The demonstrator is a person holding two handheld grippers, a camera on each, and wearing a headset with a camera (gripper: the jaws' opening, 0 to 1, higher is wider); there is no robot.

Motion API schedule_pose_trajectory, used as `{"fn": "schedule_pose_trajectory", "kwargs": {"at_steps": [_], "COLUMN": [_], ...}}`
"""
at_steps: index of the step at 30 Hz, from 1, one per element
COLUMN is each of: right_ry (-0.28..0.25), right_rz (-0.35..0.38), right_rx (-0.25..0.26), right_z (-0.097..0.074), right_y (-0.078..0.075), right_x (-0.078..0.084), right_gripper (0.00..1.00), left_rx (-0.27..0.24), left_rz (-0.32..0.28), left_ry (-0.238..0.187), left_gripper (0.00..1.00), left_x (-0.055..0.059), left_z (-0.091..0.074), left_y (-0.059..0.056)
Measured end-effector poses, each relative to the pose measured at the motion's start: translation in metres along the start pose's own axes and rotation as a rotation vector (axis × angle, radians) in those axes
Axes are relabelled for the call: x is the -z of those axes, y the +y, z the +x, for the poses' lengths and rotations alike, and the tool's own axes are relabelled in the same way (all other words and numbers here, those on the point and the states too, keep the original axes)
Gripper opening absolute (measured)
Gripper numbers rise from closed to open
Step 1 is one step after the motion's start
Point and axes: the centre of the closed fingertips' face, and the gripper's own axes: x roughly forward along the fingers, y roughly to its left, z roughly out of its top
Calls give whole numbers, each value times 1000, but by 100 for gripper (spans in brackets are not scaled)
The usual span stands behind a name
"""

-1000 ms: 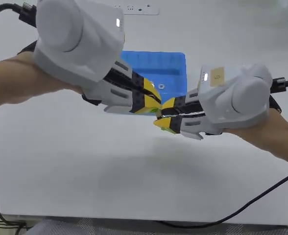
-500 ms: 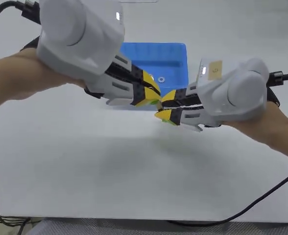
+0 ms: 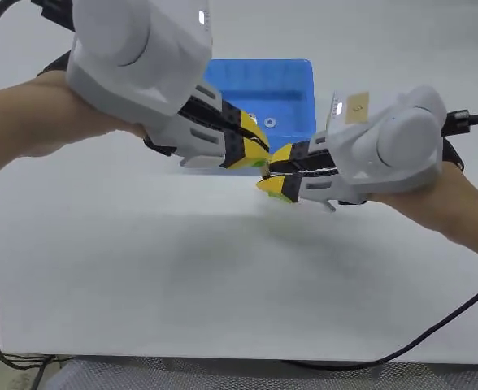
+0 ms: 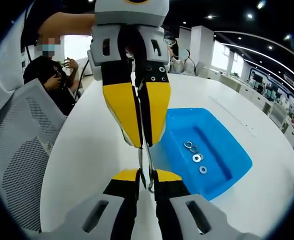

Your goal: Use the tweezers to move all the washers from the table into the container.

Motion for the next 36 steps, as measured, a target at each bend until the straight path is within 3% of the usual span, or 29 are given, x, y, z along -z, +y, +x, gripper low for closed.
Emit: {"fn": "schedule_pose_trajectory", "kwargs": {"at_steps": [24,29,36], "right_ry": [6,16,-12], "right_rz": [35,26,25], "right_rx": [14,17,21], "right_z": [0,0,-6], "right_y": [-5,-3,0], "right_x": [10,9,-7], "right_gripper": [10,10,10], "left_rx": [4,-1,-12], "left_rz": [4,29,24], "left_ry": [21,49,45], "left_gripper": [7,7,7], "left_x": [-4,-2,-10], "left_z": [7,4,-8], "left_y": [4,3,-2]}}
